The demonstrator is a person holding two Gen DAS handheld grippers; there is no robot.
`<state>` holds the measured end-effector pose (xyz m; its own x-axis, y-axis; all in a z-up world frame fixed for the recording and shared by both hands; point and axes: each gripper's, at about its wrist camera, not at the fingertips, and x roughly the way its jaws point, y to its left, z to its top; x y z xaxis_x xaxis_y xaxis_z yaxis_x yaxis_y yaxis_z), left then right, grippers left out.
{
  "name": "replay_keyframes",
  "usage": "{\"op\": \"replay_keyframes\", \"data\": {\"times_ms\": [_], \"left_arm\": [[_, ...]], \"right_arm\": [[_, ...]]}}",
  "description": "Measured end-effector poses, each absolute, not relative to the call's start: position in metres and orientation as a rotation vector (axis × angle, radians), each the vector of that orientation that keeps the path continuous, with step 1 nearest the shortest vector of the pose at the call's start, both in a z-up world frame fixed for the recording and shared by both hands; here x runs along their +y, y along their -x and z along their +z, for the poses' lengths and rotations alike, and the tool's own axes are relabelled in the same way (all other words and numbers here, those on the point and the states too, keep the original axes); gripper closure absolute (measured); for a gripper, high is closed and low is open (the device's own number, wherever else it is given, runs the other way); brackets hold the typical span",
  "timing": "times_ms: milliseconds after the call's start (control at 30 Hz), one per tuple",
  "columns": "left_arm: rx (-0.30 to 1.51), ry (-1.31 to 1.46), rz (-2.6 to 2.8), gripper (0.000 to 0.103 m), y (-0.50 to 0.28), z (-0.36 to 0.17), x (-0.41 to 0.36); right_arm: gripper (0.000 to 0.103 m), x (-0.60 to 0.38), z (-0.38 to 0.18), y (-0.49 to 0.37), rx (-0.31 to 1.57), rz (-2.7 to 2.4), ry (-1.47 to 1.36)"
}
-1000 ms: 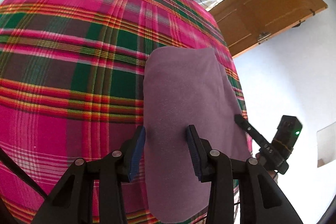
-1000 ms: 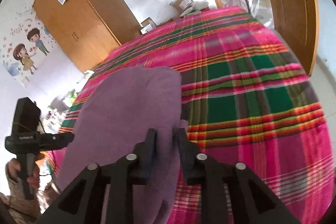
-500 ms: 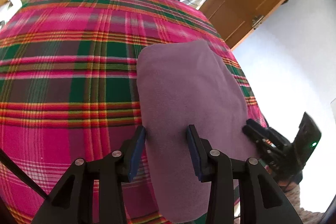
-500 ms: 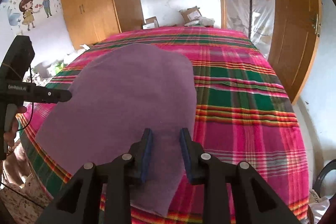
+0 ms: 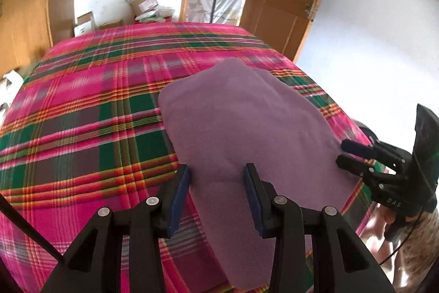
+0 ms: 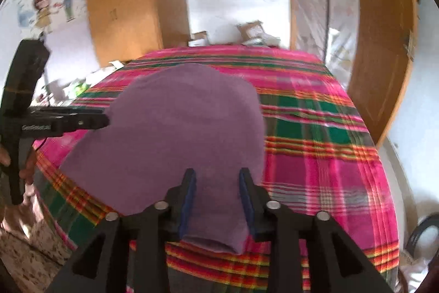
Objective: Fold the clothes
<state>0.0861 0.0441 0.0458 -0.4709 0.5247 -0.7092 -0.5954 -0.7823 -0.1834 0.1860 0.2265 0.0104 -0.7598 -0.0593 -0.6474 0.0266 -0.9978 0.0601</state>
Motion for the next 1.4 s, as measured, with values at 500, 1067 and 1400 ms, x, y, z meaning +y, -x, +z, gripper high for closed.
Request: {"op": "replay_keyframes", "data": {"times_ms": [500,1067,1400], "left_arm": [[-0.077,1.088,2.157,0.061,-0.069,0.023,0.027],[-0.151,1.117,2.019,0.057,-0.062,0.019,0.022],[-0.404,1.177,1.835,0.045,-0.041,0.007,0.020]], "right_arm": [[0.062,0.226,-0.002,-0.190,-0.142,-2.916,-1.034],[0.058,0.268,0.006,-0.183,-0.382,-2.828,-1.141],[0.058,0.313,-0.012,-0.153,-0.829,-2.585,-1.202]]}}
